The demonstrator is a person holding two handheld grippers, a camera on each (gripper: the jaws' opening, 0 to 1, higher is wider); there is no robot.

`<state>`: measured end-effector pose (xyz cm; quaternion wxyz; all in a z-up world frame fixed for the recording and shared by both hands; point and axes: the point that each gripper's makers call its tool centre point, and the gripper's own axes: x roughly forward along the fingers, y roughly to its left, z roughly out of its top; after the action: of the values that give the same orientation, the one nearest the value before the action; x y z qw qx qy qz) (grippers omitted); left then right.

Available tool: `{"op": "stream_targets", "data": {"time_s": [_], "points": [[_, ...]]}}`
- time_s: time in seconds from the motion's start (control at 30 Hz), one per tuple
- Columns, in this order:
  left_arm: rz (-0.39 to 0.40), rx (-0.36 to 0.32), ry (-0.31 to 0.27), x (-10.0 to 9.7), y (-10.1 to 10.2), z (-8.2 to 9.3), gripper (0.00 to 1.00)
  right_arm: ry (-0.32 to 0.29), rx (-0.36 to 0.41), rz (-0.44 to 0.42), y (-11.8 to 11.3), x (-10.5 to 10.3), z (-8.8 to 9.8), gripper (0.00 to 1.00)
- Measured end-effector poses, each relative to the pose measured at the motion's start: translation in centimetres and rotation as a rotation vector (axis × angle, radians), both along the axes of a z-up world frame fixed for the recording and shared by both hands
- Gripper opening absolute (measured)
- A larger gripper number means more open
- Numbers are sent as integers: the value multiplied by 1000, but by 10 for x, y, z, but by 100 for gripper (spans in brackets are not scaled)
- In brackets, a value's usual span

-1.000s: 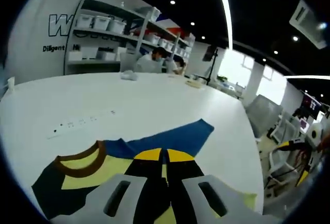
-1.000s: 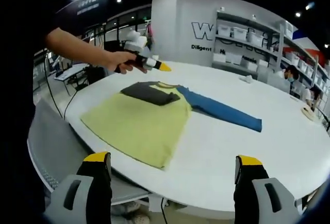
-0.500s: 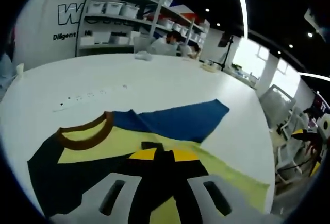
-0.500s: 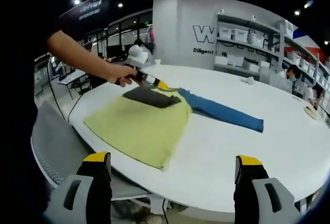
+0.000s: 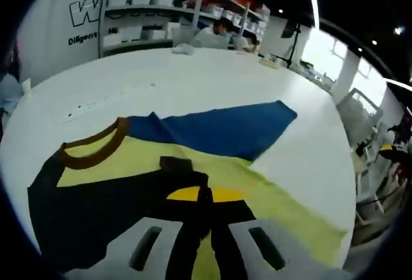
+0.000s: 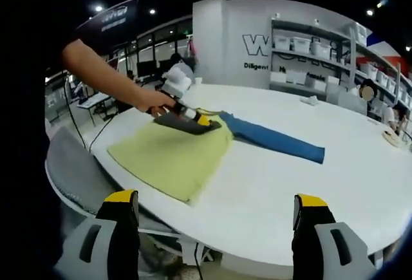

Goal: Fold the garment on the visible template until the final outline fits inside the template.

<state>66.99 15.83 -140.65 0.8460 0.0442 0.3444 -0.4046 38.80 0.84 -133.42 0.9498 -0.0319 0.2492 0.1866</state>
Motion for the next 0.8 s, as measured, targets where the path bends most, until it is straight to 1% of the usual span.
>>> {"op": "stream_targets", "data": {"time_s": [0.03,0.13,0.2,0.23,0.27,0.3,0.37,0.43,0.47,0.53,0.57,0.67,0.8], "points": [[-12,-10,4,-4,-3,2,2,1,2,2,-3,1,-1,99],[-18,-8,11,-11,-7,4,2,-4,16,13,-11,6,-1,99],[-57,-35,24,-21,-16,8,2,-14,31,26,-13,11,-1,99],[-86,-29,17,-26,-18,8,2,-18,37,37,-13,15,-2,99],[-86,-19,11,-29,-19,8,3,-21,40,47,-13,18,-2,99],[-102,-8,-6,-31,-18,10,6,-25,42,59,-13,20,-2,99],[-110,-18,-43,-32,-19,16,8,-32,42,78,-14,27,-3,99],[-93,-9,-44,-34,-14,19,13,-42,58,85,-14,33,-2,99],[-82,-16,-46,-34,-12,22,15,-49,72,92,-15,39,-2,98],[-56,-25,-49,-34,-5,28,20,-52,81,101,-16,43,-3,97],[-50,-24,-55,-34,-2,30,22,-58,100,112,-15,47,-3,97],[-35,-1,-83,-30,7,28,32,-63,113,124,-16,56,-3,97],[-33,8,-105,-29,18,34,35,-78,118,123,-21,68,-4,95]]}}
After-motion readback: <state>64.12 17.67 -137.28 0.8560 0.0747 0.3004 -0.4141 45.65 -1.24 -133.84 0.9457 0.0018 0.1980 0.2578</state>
